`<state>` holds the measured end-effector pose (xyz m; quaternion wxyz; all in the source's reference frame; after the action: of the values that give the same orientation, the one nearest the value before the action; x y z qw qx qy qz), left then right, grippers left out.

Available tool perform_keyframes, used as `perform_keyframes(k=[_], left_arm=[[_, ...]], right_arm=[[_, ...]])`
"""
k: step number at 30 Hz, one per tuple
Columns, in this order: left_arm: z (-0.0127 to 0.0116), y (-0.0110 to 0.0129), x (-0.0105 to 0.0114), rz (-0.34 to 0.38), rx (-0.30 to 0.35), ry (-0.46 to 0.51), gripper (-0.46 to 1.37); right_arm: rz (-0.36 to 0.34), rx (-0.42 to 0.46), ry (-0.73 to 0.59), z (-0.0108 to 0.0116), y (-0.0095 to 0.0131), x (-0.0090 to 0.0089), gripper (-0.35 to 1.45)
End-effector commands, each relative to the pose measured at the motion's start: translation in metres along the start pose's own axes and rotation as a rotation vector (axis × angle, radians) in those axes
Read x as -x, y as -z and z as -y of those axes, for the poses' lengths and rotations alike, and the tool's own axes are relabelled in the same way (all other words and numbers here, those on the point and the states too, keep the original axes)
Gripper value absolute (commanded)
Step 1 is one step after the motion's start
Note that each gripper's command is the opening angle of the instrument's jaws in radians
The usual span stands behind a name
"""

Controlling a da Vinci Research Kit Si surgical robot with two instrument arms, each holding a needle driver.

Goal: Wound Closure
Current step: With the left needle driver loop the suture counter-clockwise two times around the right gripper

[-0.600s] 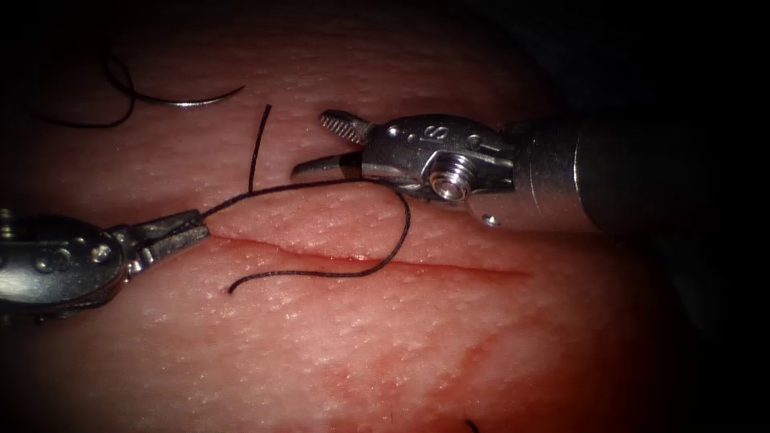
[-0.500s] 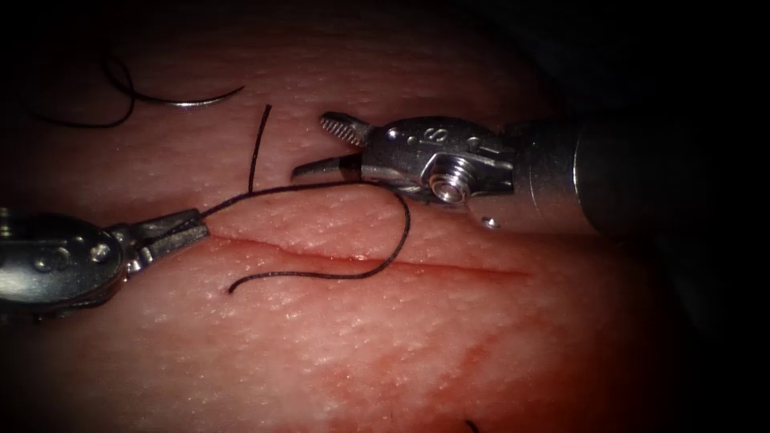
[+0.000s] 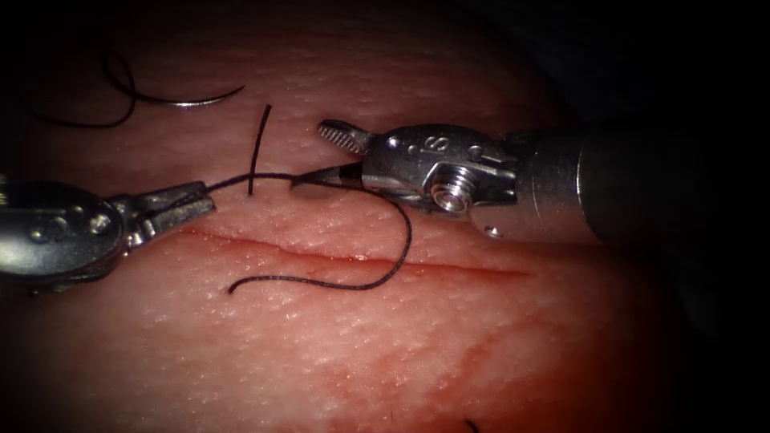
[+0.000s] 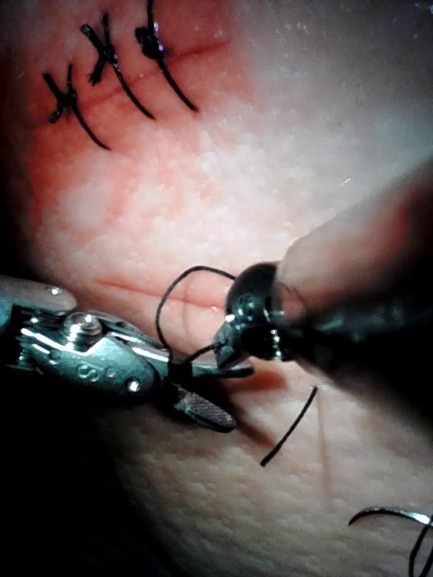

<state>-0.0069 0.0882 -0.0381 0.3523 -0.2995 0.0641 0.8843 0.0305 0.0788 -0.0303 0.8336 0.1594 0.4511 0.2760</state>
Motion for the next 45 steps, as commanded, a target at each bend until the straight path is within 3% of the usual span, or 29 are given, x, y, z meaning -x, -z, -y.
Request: perform_keyframes(k=[1, 6, 10, 22, 32, 45], left_arm=[[0.0001, -0.0001, -0.0002, -0.003, 0.007, -0.003, -0.35], [0.0005, -0.0005, -0.0008, -0.009, 0.008, -0.007, -0.35], [0.0005, -0.0007, -0.0008, -0.011, 0.01, -0.007, -0.35], [0.001, -0.0026, -0.0004, -0.032, 0.031, -0.019, -0.35], [0.0005, -0.0042, 0.0012, -0.017, 0.05, -0.021, -0.35], [0.0002, -0.0066, 0.0029, -0.013, 0.057, -0.03, -0.35]], right_arm=[[-0.003, -0.005, 0.0, 0.0001, 0.0, 0.0, 0.39], [-0.008, -0.027, -0.001, 0.0007, 0.0001, 0.0, 0.07], [-0.017, -0.063, 0.014, 0.0011, 0.0002, 0.0, -0.35], [-0.148, -0.236, 0.072, 0.0026, 0.001, -0.0009, -0.35], [-0.261, -0.375, 0.085, 0.0041, 0.0017, -0.0018, -0.35], [-0.397, -0.469, 0.056, 0.0047, 0.0025, -0.0033, -0.35]])
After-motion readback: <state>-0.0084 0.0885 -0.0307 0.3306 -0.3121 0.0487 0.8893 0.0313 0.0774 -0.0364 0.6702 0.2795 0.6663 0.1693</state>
